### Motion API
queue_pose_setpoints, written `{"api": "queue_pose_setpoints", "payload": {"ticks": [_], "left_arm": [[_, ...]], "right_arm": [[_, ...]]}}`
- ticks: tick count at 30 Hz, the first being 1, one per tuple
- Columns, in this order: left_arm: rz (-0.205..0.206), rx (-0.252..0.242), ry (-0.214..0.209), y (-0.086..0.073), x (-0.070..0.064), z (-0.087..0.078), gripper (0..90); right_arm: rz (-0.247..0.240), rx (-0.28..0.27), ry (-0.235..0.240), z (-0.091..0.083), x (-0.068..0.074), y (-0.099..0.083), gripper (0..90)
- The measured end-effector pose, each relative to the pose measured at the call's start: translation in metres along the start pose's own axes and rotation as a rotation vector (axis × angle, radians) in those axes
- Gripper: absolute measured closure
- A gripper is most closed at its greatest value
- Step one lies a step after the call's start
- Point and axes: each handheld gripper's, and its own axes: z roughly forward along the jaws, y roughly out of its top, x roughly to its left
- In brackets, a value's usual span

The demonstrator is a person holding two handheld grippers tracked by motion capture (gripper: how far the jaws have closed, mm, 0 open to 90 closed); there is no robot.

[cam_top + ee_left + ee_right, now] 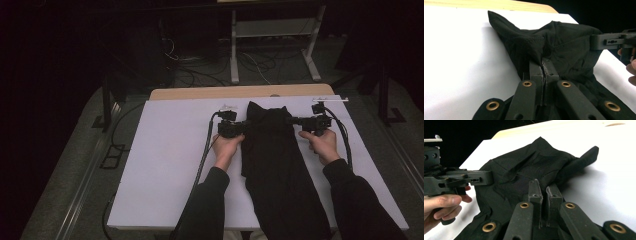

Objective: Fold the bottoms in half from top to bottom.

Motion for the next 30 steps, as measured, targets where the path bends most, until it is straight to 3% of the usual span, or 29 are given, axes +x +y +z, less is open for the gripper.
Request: {"api": "queue_pose_setpoints", "payload": {"ticks": [18, 30], "left_arm": [[-0.002, -0.015, -0.034, -0.007, -0.006, -0.013, 87.0], [0.006, -0.019, -0.058, -0.016, -0.013, -0.019, 87.0]], "right_arm": [[0.017, -0.017, 0.043, -0.016, 0.013, -0.01, 83.8], [0.014, -0.012, 0.034, -0.025, 0.015, -0.017, 83.9]]}}
